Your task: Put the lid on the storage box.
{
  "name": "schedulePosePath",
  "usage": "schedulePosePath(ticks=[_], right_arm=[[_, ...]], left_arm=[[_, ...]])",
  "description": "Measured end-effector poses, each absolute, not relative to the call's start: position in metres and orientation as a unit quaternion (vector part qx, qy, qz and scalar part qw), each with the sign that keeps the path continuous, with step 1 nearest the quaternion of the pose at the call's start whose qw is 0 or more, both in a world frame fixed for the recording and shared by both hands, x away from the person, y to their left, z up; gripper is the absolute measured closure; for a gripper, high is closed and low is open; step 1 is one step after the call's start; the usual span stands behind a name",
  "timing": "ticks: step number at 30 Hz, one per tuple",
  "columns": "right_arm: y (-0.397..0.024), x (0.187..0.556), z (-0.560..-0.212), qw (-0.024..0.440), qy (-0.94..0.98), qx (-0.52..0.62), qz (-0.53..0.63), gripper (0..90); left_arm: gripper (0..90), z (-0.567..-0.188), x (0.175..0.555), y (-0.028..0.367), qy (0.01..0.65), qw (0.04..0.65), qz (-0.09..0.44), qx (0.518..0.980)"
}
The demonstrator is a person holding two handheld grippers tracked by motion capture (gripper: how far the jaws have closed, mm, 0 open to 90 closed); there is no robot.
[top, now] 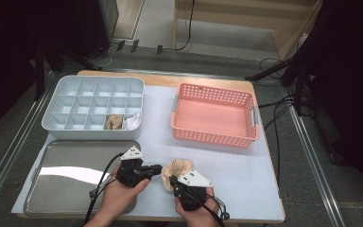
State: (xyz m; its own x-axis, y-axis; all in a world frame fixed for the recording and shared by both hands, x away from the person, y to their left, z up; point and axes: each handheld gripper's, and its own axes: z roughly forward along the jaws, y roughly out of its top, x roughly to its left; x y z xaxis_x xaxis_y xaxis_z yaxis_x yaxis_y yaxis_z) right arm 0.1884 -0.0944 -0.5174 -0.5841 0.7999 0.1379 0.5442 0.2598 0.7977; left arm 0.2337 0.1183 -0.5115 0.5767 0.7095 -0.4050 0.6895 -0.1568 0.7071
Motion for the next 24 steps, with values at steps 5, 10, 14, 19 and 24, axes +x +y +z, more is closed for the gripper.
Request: schedulePosePath(ticks=[5, 10, 14, 19, 24], right_arm=[[-0.097, 0.183, -0.511, 0.138, 0.769, 0.41, 0.471, 87.7], [-0.091, 0.191, -0.527, 0.104, 0.793, 0.408, 0.44, 82.4], [-0.098, 0.193, -0.524, 0.066, 0.777, 0.414, 0.47, 64.0], [-0.124, 0.188, -0.506, 0.078, 0.75, 0.424, 0.501, 61.3], [-0.159, 0.195, -0.503, 0.113, 0.709, 0.5, 0.485, 64.6]], left_arm=[[87.8, -0.515, 0.233, 0.11, 0.455, 0.449, 0.007, 0.769], [88.1, -0.518, 0.235, 0.107, 0.458, 0.444, 0.01, 0.77], [85.0, -0.514, 0.238, 0.119, 0.472, 0.458, 0.015, 0.753], [78.0, -0.507, 0.237, 0.123, 0.467, 0.48, 0.01, 0.742], [67.3, -0.501, 0.234, 0.119, 0.454, 0.496, 0.006, 0.74]])
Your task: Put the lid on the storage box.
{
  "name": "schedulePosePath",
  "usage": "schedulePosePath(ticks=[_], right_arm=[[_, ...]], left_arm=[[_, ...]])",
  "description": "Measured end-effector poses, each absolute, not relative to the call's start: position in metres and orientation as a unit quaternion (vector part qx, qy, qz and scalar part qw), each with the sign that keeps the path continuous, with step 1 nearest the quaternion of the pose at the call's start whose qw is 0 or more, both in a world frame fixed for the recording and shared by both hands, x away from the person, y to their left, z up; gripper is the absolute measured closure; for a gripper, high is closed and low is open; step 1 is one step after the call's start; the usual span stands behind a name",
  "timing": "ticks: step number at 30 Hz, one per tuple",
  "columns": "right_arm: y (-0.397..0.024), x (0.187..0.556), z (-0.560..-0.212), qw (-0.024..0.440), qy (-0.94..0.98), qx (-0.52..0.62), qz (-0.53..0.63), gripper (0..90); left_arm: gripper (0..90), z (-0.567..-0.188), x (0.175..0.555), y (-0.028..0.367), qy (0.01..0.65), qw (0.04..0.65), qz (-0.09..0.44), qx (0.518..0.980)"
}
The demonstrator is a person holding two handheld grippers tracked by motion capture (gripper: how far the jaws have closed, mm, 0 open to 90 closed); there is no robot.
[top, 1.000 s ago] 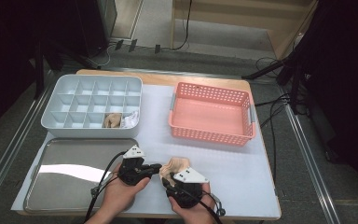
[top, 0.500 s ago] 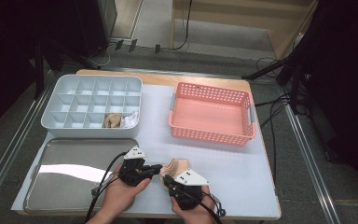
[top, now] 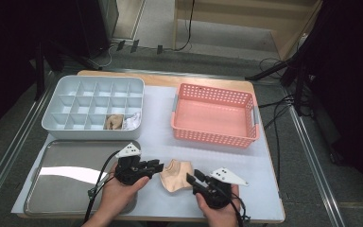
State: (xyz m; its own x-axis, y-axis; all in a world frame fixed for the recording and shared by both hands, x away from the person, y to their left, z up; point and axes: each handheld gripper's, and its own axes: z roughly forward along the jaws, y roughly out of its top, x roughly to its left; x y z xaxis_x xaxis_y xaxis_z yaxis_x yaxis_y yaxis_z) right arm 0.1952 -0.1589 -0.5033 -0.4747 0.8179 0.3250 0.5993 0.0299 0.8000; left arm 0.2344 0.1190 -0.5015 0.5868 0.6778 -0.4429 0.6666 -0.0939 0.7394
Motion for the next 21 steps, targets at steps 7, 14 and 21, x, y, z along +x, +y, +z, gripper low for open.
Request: schedulePosePath(ticks=[7, 14, 21], right_arm=[[-0.16, 0.205, -0.522, 0.099, 0.706, 0.55, 0.436, 60.2], [-0.148, 0.206, -0.529, 0.06, 0.705, 0.555, 0.437, 64.2], [-0.151, 0.209, -0.53, 0.061, 0.71, 0.557, 0.428, 84.1]], left_arm=[[51.4, -0.511, 0.231, 0.096, 0.436, 0.468, 0.023, 0.768], [78.3, -0.518, 0.235, 0.092, 0.444, 0.431, 0.049, 0.784], [86.4, -0.524, 0.238, 0.094, 0.449, 0.427, 0.041, 0.784]])
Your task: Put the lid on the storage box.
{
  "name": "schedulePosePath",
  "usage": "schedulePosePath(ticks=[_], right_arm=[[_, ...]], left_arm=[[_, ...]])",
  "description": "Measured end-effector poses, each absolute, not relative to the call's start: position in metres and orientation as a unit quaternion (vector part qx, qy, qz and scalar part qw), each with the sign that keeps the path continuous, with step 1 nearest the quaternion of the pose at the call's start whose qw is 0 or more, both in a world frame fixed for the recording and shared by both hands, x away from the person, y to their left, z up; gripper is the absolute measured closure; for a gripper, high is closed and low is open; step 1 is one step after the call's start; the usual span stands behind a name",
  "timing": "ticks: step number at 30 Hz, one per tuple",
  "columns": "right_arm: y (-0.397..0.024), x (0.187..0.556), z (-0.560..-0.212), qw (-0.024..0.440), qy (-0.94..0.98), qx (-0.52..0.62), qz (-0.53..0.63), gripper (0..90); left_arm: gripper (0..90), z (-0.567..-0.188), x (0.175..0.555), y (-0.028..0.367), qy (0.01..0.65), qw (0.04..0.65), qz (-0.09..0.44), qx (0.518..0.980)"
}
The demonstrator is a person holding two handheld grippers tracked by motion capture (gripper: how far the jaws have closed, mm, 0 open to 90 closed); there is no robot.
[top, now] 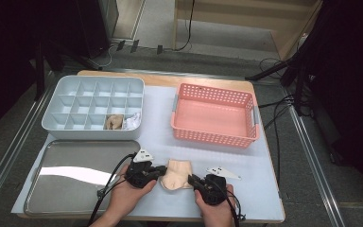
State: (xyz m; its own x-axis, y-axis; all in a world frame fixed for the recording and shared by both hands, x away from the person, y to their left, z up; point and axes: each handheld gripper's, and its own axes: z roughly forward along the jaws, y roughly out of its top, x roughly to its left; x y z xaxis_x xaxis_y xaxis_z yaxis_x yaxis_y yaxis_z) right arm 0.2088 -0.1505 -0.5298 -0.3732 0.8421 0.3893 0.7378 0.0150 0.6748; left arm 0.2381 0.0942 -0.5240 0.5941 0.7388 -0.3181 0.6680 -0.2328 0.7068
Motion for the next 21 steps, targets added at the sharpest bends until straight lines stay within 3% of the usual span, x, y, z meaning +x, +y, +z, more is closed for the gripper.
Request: schedulePosePath(ticks=[7, 14, 21], right_arm=[[-0.155, 0.208, -0.523, 0.083, 0.705, 0.547, 0.443, 83.1], [-0.163, 0.203, -0.521, 0.087, 0.687, 0.562, 0.452, 61.2], [-0.153, 0.203, -0.529, 0.081, 0.694, 0.569, 0.433, 58.4]], left_arm=[[82.2, -0.514, 0.235, 0.098, 0.446, 0.446, 0.041, 0.775], [82.1, -0.501, 0.228, 0.096, 0.427, 0.468, 0.047, 0.772], [88.1, -0.506, 0.224, 0.08, 0.398, 0.468, 0.028, 0.789]])
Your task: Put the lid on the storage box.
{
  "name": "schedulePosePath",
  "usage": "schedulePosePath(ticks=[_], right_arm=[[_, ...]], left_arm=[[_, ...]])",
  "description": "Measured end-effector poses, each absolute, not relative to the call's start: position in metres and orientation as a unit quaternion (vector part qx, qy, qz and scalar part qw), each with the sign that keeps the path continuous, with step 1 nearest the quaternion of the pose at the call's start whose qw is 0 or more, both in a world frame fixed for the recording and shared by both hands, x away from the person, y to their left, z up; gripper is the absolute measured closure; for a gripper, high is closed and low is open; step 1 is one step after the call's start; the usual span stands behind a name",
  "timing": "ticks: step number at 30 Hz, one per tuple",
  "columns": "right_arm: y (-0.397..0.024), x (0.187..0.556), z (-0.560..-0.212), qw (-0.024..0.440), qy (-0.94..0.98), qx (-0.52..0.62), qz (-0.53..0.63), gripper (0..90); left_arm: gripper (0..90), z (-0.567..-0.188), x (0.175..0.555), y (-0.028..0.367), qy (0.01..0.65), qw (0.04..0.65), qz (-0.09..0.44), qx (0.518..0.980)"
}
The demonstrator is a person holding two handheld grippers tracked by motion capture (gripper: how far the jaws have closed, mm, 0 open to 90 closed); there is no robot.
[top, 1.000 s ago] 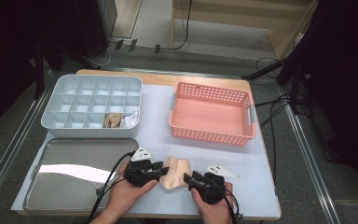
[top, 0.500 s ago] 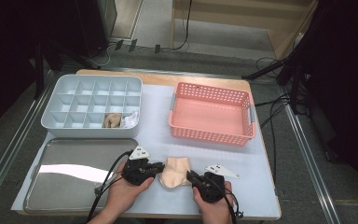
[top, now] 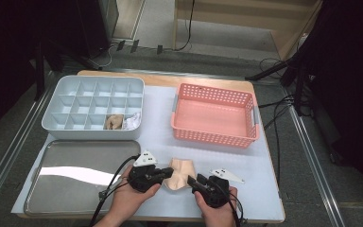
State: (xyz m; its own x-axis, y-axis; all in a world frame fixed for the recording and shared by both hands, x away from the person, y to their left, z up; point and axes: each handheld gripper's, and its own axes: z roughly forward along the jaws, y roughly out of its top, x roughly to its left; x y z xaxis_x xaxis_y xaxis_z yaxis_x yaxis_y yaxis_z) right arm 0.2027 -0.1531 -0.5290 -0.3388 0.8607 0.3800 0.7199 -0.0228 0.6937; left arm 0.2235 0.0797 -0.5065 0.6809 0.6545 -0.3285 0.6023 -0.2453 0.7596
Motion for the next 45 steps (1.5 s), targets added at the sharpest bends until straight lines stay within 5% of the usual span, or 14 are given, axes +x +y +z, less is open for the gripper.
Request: schedulePosePath(ticks=[8, 31, 37, 45], right_arm=[[-0.153, 0.204, -0.529, 0.085, 0.694, 0.569, 0.434, 82.3], [-0.123, 0.191, -0.503, 0.088, 0.698, 0.491, 0.514, 84.9], [-0.122, 0.192, -0.504, 0.095, 0.696, 0.496, 0.51, 84.9], [-0.113, 0.194, -0.506, 0.093, 0.708, 0.486, 0.504, 84.7]], left_arm=[[90.0, -0.521, 0.231, 0.07, 0.411, 0.433, 0.034, 0.801], [90.0, -0.525, 0.238, 0.072, 0.437, 0.427, -0.002, 0.791], [79.2, -0.511, 0.234, 0.093, 0.439, 0.439, 0.008, 0.784], [86.1, -0.524, 0.239, 0.103, 0.458, 0.419, -0.012, 0.784]])
